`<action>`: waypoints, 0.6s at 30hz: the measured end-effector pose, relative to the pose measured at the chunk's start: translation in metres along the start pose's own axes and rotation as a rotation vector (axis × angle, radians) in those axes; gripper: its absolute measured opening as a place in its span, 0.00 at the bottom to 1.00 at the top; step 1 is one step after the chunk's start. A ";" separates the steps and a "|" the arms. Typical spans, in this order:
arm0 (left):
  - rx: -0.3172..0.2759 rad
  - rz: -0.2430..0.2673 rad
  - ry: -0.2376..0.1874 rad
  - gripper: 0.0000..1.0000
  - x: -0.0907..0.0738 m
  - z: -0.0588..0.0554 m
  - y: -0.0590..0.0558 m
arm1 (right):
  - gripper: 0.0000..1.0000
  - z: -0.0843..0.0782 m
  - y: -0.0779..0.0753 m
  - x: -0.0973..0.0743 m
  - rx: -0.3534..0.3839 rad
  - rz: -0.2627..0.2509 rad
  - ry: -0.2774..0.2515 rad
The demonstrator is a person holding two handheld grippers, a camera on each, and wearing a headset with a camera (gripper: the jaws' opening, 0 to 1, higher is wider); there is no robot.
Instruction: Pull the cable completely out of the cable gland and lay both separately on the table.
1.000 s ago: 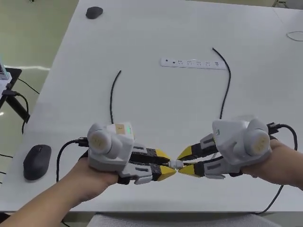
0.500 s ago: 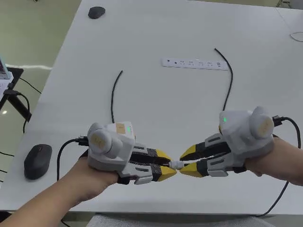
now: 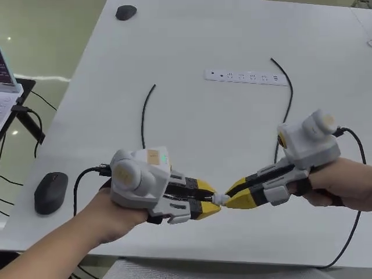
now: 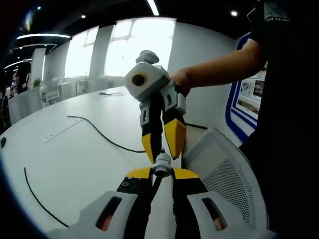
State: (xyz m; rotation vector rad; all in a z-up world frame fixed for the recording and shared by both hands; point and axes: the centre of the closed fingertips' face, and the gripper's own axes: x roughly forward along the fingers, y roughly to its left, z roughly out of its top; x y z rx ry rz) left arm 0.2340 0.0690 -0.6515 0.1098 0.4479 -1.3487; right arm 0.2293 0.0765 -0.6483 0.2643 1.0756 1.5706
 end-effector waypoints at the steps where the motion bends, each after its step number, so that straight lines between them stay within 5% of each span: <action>1: 0.005 -0.002 0.003 0.14 0.000 0.001 -0.001 | 0.11 0.001 0.002 0.000 0.029 0.019 -0.011; 10: 0.064 -0.027 0.040 0.14 0.002 0.004 -0.013 | 0.09 -0.009 0.016 0.005 0.084 0.084 0.059; 18: 0.020 -0.037 0.057 0.13 0.002 -0.002 -0.010 | 0.07 -0.011 0.013 0.006 -0.147 0.014 0.090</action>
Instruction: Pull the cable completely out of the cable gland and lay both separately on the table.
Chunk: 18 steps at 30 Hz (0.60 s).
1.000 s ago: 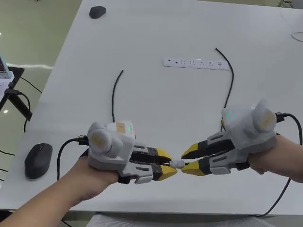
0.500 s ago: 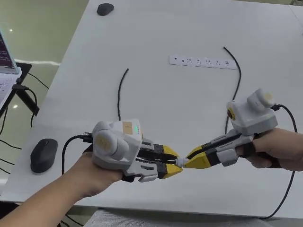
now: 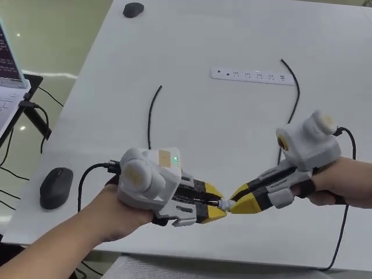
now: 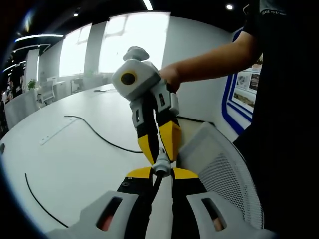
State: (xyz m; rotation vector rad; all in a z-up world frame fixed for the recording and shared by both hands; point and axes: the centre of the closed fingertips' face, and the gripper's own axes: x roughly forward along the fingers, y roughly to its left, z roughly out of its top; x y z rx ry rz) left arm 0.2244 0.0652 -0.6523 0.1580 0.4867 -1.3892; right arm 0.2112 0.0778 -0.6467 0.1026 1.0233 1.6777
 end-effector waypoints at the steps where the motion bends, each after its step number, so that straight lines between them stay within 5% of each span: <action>1: 0.001 0.001 0.002 0.13 0.000 -0.001 0.000 | 0.07 0.000 0.000 0.000 -0.027 -0.013 0.002; 5: 0.001 -0.001 0.005 0.14 0.001 -0.002 -0.001 | 0.07 -0.002 -0.002 0.000 -0.136 -0.084 0.027; 7: -0.036 -0.007 0.005 0.14 0.002 -0.003 0.000 | 0.07 -0.002 -0.002 0.000 -0.243 -0.131 0.040; 18: -0.154 -0.031 -0.026 0.14 0.000 -0.005 -0.002 | 0.07 -0.006 -0.005 0.002 -0.556 -0.386 0.137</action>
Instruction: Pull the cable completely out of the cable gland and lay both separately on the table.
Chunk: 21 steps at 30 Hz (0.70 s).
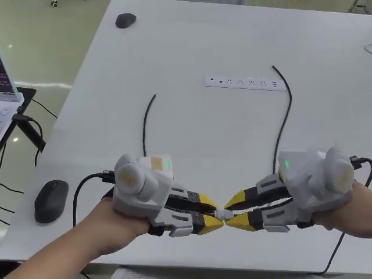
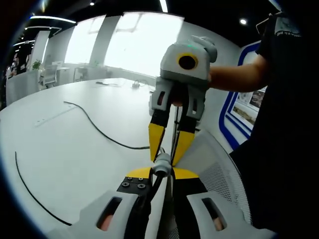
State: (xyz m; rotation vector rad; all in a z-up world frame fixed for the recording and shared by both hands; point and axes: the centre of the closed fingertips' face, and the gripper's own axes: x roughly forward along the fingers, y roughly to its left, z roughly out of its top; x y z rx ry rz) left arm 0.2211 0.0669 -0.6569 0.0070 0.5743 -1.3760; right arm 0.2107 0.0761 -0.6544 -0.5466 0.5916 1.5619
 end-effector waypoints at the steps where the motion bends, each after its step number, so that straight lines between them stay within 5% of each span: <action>1: -0.003 0.001 0.000 0.14 0.000 -0.001 0.000 | 0.07 0.000 0.000 0.001 -0.024 -0.020 0.010; 9: -0.079 0.002 -0.031 0.14 -0.004 0.002 0.002 | 0.08 0.002 -0.003 0.002 -0.182 -0.185 0.040; 19: -0.058 -0.003 -0.030 0.14 0.001 0.000 0.001 | 0.08 -0.002 -0.006 0.000 -0.162 -0.170 0.056; 21: -0.048 -0.002 -0.027 0.14 0.000 -0.001 0.000 | 0.10 -0.002 -0.004 -0.001 -0.104 -0.154 0.048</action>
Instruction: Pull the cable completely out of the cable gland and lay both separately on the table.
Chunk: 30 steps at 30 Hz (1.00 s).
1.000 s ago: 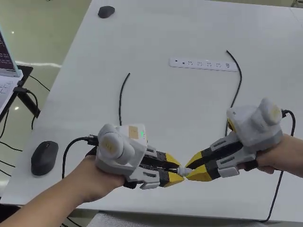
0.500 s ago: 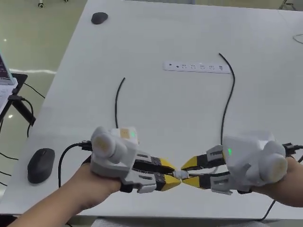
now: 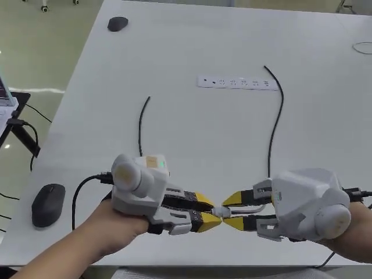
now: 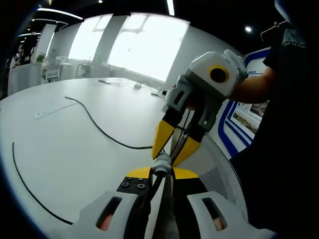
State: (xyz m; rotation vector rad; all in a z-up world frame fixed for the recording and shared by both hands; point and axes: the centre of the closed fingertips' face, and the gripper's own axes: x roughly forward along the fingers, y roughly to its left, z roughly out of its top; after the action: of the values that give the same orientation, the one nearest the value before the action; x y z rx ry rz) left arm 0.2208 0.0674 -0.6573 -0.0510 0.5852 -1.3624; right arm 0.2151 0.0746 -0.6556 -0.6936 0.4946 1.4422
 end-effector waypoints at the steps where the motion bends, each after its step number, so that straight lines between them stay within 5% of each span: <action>1: 0.007 0.002 0.003 0.14 -0.001 -0.001 0.000 | 0.11 0.001 -0.001 -0.001 0.008 0.004 -0.008; 5: 0.030 -0.001 0.005 0.15 -0.003 -0.001 -0.001 | 0.19 0.000 -0.002 -0.006 0.156 0.050 -0.037; 8: 0.047 0.004 0.005 0.15 -0.006 0.000 0.000 | 0.15 0.006 -0.007 -0.013 0.386 0.132 -0.115; 11: 0.057 -0.003 0.000 0.15 -0.006 0.001 -0.001 | 0.15 0.004 -0.020 -0.016 0.537 0.182 -0.160; 13: 0.065 -0.006 0.000 0.15 -0.006 0.001 -0.001 | 0.15 0.003 -0.021 -0.016 0.613 0.264 -0.194; 16: 0.076 -0.005 0.001 0.15 -0.005 0.001 -0.002 | 0.21 0.000 -0.013 -0.016 0.741 0.413 -0.177; 23: 0.136 -0.005 0.035 0.15 -0.004 0.000 -0.007 | 0.21 0.010 -0.009 -0.012 0.850 0.519 -0.210; 30: 0.174 -0.002 0.055 0.15 -0.005 0.000 -0.010 | 0.22 0.014 0.004 -0.009 0.836 0.575 -0.191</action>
State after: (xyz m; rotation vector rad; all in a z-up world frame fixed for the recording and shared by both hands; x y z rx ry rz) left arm 0.2119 0.0694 -0.6517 0.1269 0.5103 -1.4156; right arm 0.2086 0.0777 -0.6395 0.2809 1.1127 1.6114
